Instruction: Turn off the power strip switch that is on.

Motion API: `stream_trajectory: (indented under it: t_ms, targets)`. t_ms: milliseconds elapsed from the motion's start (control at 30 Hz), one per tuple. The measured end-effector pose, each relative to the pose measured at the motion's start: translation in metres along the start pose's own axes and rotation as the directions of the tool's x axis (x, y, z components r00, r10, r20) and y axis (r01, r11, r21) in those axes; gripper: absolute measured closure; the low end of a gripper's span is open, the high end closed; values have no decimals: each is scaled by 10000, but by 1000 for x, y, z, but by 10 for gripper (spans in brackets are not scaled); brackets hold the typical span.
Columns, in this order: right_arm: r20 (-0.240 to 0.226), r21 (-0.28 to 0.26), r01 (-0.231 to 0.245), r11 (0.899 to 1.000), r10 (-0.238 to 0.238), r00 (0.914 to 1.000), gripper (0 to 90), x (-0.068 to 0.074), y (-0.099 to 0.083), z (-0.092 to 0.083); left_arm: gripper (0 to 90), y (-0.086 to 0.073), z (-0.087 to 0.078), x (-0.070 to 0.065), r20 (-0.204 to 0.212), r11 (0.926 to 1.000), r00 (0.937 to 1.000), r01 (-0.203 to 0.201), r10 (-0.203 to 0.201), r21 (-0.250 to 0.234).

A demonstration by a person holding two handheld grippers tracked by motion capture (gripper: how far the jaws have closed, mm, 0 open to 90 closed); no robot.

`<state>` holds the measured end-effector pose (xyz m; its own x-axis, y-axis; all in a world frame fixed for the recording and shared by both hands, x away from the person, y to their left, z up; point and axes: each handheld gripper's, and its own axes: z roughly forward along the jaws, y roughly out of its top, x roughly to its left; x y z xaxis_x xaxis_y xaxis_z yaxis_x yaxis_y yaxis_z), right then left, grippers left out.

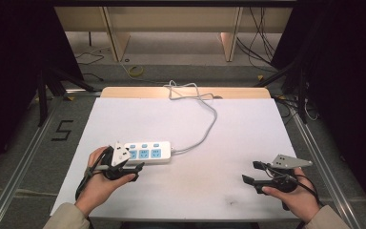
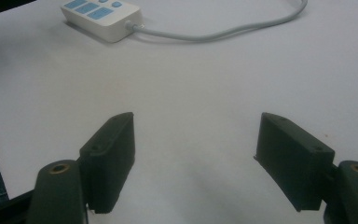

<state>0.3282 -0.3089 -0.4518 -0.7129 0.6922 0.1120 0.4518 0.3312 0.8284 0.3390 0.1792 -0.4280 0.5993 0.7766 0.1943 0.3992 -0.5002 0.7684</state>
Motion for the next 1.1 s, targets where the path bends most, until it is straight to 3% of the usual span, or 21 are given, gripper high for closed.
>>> stream_trajectory:
  t_ms: [567,1100]
  targets:
    - [41,-5,4,10000,-4,10000,286,-1,0,-1,283,-27,-8,7,-386,9981,9973,615,-618,-84]
    - [3,2,-45,10000,45,10000,285,-3,-1,-1,282,-29,-3,6,-414,9989,9981,455,-451,82]
